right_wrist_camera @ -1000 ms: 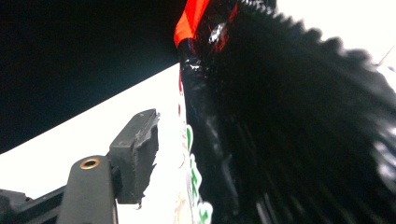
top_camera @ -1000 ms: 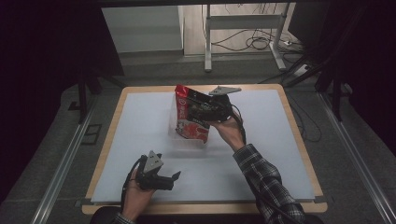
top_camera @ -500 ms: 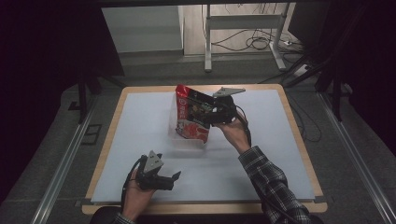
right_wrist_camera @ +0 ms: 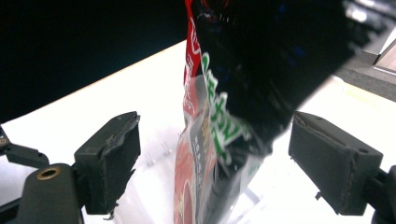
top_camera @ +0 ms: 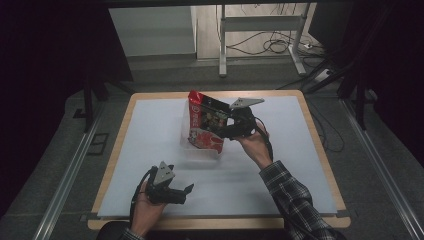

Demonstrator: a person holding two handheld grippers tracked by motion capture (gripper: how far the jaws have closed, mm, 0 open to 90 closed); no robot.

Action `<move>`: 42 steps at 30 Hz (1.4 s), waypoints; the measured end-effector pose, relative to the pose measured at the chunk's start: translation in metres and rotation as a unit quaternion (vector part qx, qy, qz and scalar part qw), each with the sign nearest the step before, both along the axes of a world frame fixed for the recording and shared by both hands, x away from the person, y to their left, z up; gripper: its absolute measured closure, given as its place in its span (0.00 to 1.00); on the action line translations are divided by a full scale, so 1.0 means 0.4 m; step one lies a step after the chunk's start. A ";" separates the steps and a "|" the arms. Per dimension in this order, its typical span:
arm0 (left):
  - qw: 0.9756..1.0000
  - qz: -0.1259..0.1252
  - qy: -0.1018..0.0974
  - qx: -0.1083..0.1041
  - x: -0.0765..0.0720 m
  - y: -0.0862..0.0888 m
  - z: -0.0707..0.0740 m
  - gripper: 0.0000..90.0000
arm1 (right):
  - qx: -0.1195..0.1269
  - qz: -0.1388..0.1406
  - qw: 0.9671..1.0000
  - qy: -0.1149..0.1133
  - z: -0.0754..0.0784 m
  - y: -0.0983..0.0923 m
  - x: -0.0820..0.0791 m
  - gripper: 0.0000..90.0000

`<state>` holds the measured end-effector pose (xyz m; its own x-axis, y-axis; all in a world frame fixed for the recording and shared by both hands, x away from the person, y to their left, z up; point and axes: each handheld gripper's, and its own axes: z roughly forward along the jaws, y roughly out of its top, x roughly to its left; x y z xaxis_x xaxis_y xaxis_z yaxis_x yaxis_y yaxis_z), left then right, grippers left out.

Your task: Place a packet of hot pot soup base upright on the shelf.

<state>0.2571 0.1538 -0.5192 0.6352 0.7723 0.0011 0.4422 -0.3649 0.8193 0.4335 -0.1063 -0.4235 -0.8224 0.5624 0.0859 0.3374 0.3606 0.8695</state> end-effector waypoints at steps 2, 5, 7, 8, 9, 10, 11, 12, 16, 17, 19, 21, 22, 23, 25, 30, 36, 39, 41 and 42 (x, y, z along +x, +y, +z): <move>1.000 0.000 0.000 0.001 0.000 -0.001 0.000 0.05 | -0.004 0.002 1.000 0.002 -0.001 -0.005 -0.004 0.18; 1.000 0.000 0.001 0.004 0.001 -0.002 -0.001 0.05 | -0.010 0.002 1.000 0.002 -0.005 -0.011 -0.012 0.17; 1.000 0.000 0.001 0.005 0.001 -0.002 -0.001 0.05 | -0.012 0.004 1.000 0.002 -0.007 -0.016 -0.016 0.16; 1.000 0.000 0.001 0.005 0.001 -0.002 -0.001 0.05 | -0.012 0.004 1.000 0.002 -0.008 -0.019 -0.019 0.16; 1.000 0.000 0.001 0.005 0.001 -0.002 -0.001 0.05 | -0.012 0.005 1.000 0.003 -0.009 -0.021 -0.021 0.15; 1.000 0.000 0.001 0.006 0.001 -0.002 -0.001 0.05 | -0.011 0.005 1.000 0.003 -0.011 -0.024 -0.023 0.15; 1.000 0.001 0.001 0.005 0.000 -0.003 -0.002 0.05 | -0.012 0.005 1.000 0.002 -0.013 -0.026 -0.025 0.15; 1.000 0.000 0.001 0.006 0.000 -0.002 -0.001 0.05 | -0.012 0.004 1.000 0.002 -0.015 -0.028 -0.028 0.14; 1.000 0.000 0.001 0.006 0.000 -0.003 -0.001 0.05 | -0.019 0.003 1.000 0.001 -0.021 -0.035 -0.038 0.13; 1.000 0.000 0.000 0.007 0.000 -0.003 -0.001 0.05 | -0.020 0.002 1.000 0.000 -0.021 -0.036 -0.040 0.13; 1.000 0.000 0.000 0.006 -0.001 -0.003 0.000 0.05 | -0.021 0.002 1.000 -0.002 -0.019 -0.038 -0.044 0.12; 1.000 0.000 -0.001 0.004 -0.001 -0.002 0.000 0.05 | -0.020 0.004 1.000 -0.001 -0.018 -0.041 -0.049 0.11; 1.000 0.001 -0.001 0.001 -0.001 -0.002 0.000 0.05 | -0.021 0.003 1.000 -0.001 -0.017 -0.043 -0.052 0.11; 1.000 0.000 -0.001 0.001 -0.001 -0.001 0.000 0.05 | -0.021 0.002 1.000 -0.001 -0.016 -0.045 -0.054 0.10; 1.000 -0.001 -0.002 0.001 -0.001 -0.001 0.000 0.05 | -0.020 0.000 1.000 -0.004 -0.013 -0.050 -0.058 0.10; 1.000 -0.003 -0.001 0.002 -0.001 -0.003 0.000 0.05 | -0.016 -0.007 1.000 -0.009 -0.004 -0.066 -0.068 0.08; 1.000 -0.002 -0.005 0.002 -0.002 -0.001 0.001 0.05 | -0.021 -0.014 1.000 -0.010 -0.004 -0.083 -0.079 0.06; 1.000 -0.002 -0.008 0.003 -0.003 0.000 0.000 0.05 | -0.026 -0.015 0.999 -0.013 -0.007 -0.093 -0.083 0.05; 1.000 -0.002 -0.009 0.004 -0.003 0.000 0.000 0.05 | -0.029 -0.014 0.999 -0.013 -0.009 -0.098 -0.086 0.05; 1.000 -0.003 -0.009 0.004 -0.003 0.000 0.000 0.05 | -0.031 -0.014 0.999 -0.014 -0.010 -0.101 -0.088 0.04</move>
